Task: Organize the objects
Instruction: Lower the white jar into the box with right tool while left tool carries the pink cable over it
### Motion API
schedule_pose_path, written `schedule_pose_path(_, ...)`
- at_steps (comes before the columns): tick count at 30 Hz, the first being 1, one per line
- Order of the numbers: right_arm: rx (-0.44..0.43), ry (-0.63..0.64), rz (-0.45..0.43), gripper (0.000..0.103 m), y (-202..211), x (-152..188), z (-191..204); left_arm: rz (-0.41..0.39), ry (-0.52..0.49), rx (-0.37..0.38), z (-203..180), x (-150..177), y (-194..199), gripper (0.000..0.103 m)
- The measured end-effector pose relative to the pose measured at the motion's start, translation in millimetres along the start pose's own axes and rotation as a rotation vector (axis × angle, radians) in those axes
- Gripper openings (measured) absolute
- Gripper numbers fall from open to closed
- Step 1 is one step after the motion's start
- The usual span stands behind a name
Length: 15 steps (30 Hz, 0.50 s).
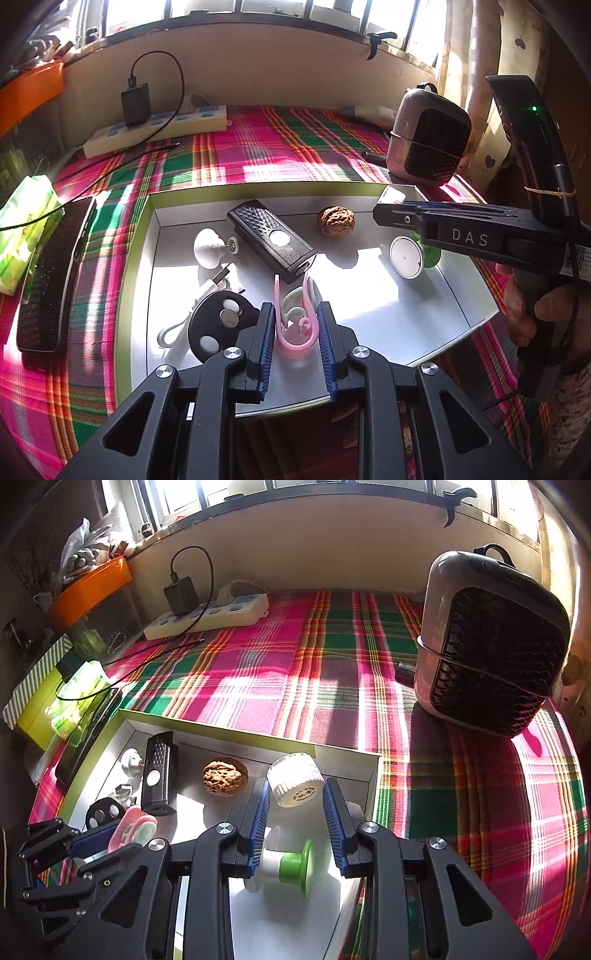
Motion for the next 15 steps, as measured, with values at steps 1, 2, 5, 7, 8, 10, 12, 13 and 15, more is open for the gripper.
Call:
schedule_pose_path(1,0.001,0.002,0.0,0.031,-0.6,-0.2,0.2,0.001,0.001,0.0,0.3,0.3,-0.7,0.021)
schedule_pose_path(2,0.001,0.004,0.0,0.031,-1.0,-0.5,0.6,0.002,0.001,0.0,0.6,0.4,-1.2,0.021)
schedule_pose_path(5,-0.002,0.008,0.003,0.031,-3.1,-1.3,2.2,0.002,0.005,-0.003,1.4,0.7,-1.9,0.021)
schedule_pose_path(7,0.001,0.013,0.003,0.031,-3.9,-1.5,2.9,0.003,0.006,-0.004,1.7,0.5,-2.6,0.021)
schedule_pose_path(8,0.003,0.015,0.003,0.031,-4.3,-1.7,3.6,0.004,0.006,-0.004,1.9,0.7,-2.8,0.021)
schedule_pose_path(10,0.001,0.017,0.004,0.031,-5.3,-1.7,4.4,0.004,0.011,-0.003,2.3,0.9,-2.8,0.021)
schedule_pose_path(12,0.001,0.019,0.005,0.031,-6.7,-2.1,5.1,0.004,0.006,-0.004,2.3,1.0,-3.3,0.021)
schedule_pose_path(13,0.003,0.023,0.006,0.031,-7.4,-2.1,5.8,0.004,0.007,-0.004,2.7,1.1,-2.9,0.021)
schedule_pose_path(15,0.003,0.027,0.008,0.031,-8.7,-2.4,6.4,0.004,0.008,-0.004,2.1,1.0,-2.9,0.021)
Point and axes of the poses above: each gripper's, at about its wrist camera, not at the fingertips, and y roughly against the way its jaws point, z to its left, x to its underside, the point moved 3 cm from there along -y, roughly the way its jaws point, and after that the axes turned 8 degrees about x, right-handed, at the moved point
